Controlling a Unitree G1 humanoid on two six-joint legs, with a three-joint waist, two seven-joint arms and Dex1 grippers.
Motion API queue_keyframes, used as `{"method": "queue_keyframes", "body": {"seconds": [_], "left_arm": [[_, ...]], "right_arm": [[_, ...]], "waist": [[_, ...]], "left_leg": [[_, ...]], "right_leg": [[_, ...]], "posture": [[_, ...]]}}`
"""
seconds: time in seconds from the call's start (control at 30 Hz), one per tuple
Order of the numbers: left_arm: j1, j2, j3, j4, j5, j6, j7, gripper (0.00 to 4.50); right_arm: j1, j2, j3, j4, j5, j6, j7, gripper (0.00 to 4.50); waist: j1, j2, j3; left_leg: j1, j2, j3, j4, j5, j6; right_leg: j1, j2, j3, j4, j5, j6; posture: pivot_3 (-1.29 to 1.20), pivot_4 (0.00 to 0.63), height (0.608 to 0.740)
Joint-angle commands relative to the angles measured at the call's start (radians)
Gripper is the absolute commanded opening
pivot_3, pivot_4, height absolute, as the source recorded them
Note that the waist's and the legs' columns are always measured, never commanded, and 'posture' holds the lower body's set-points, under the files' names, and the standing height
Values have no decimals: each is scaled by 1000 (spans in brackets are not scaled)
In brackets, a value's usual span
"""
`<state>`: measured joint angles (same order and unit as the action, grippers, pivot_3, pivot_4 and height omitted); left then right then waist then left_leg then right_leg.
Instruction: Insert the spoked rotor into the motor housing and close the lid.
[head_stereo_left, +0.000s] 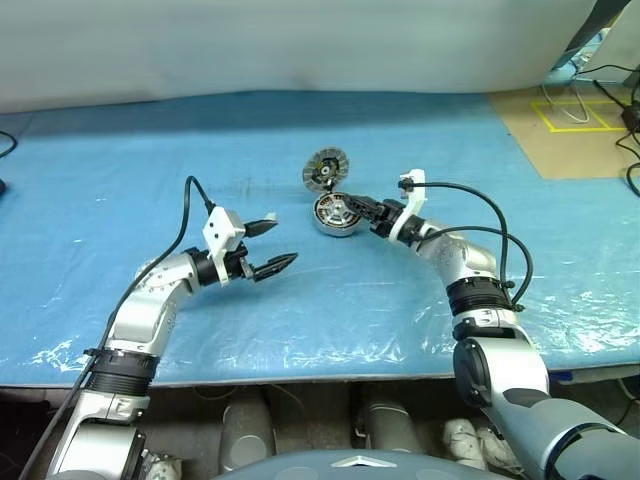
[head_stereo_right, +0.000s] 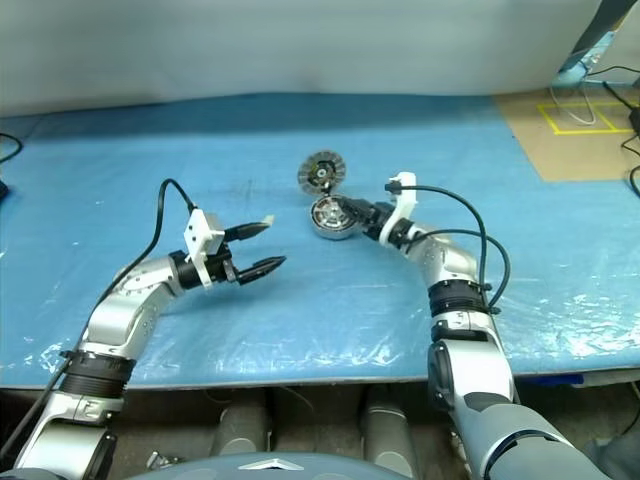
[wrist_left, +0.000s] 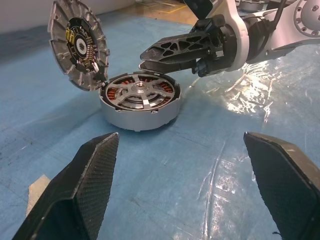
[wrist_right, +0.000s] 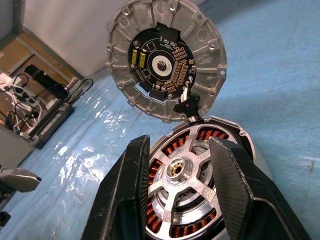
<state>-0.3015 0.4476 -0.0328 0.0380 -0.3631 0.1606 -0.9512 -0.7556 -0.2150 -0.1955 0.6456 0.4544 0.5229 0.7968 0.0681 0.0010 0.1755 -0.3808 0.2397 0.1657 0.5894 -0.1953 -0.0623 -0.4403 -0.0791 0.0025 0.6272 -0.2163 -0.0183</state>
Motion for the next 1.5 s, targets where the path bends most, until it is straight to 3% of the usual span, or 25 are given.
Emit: {"method": "queue_keyframes", "body": {"seconds": [0.03, 0.23, 0.43, 0.57, 0.77, 0.83, 1.0, 1.2, 1.33, 1.5], "left_arm": [[12, 3, 13, -24, -8, -15, -3, 4147], [5, -3, 18, -25, -15, -9, 7, 4147], [-7, -18, 20, -58, -36, 21, 26, 4147], [-6, -17, 22, -71, -35, 33, 42, 4147], [-29, -18, 30, -34, -27, 20, 52, 4147], [-40, -26, 38, -19, -31, 23, 65, 4147], [-45, -35, 53, -30, -74, 71, 75, 4147], [-170, -41, 193, 28, -226, 217, 143, 4147], [-310, -19, 248, 184, -227, 217, 141, 4147], [-545, -35, 230, 509, -148, 132, 114, 4147]], "right_arm": [[-25, -10, -15, -67, 38, 11, 26, 1935], [-34, 0, 9, -131, 41, 10, 33, 1935], [-32, 24, 36, -92, 9, -1, 11, 25], [-44, 32, 110, -35, -92, -62, -32, 25], [-25, 26, 228, 26, -210, -168, 14, 25], [-22, 20, 277, 77, -305, -265, -61, 25], [0, 16, 236, 50, -258, -279, -23, 25], [61, -46, 110, -210, -86, -114, 27, 25], [148, -112, 90, -433, 11, 55, 55, 25], [262, -177, 86, -621, 54, 178, 24, 25]], "waist": [[0, 0, 0], [1, 0, 0], [0, 0, 0], [-1, 0, 0], [-2, 0, 0], [-3, 0, 0], [-2, -1, 0], [8, -1, 0], [6, -1, 0], [12, -1, 0]], "left_leg": [[0, 0, 0, -1, 0, 0], [0, 0, 1, -6, 0, 0], [1, 0, 1, -8, 1, -1], [1, 0, 1, -8, 1, -1], [3, 0, 1, -8, 1, -1], [5, 0, 1, -8, 1, -2], [12, -1, 2, -8, 2, -3], [9, -1, 2, -8, 2, -3], [9, -1, 1, -9, 2, -3], [10, -1, 1, -12, 2, -3]], "right_leg": [[0, 0, 0, -1, 0, 0], [0, 0, -1, -3, 0, 0], [0, 0, -1, -3, 0, 0], [0, 1, -1, -3, 0, 0], [1, 0, 0, -3, 0, 0], [2, 1, 0, -3, 0, 0], [10, -1, 1, -3, 0, 0], [9, 1, 0, -4, 0, 0], [8, 2, 0, -5, 0, 0], [9, 3, 0, -7, 0, 1]], "posture": [[0, 150, 740], [0, 150, 740], [0, 150, 740], [0, 150, 740], [0, 150, 740], [0, 150, 740], [0, 150, 740], [0, 150, 740], [0, 150, 740], [0, 150, 740]]}}
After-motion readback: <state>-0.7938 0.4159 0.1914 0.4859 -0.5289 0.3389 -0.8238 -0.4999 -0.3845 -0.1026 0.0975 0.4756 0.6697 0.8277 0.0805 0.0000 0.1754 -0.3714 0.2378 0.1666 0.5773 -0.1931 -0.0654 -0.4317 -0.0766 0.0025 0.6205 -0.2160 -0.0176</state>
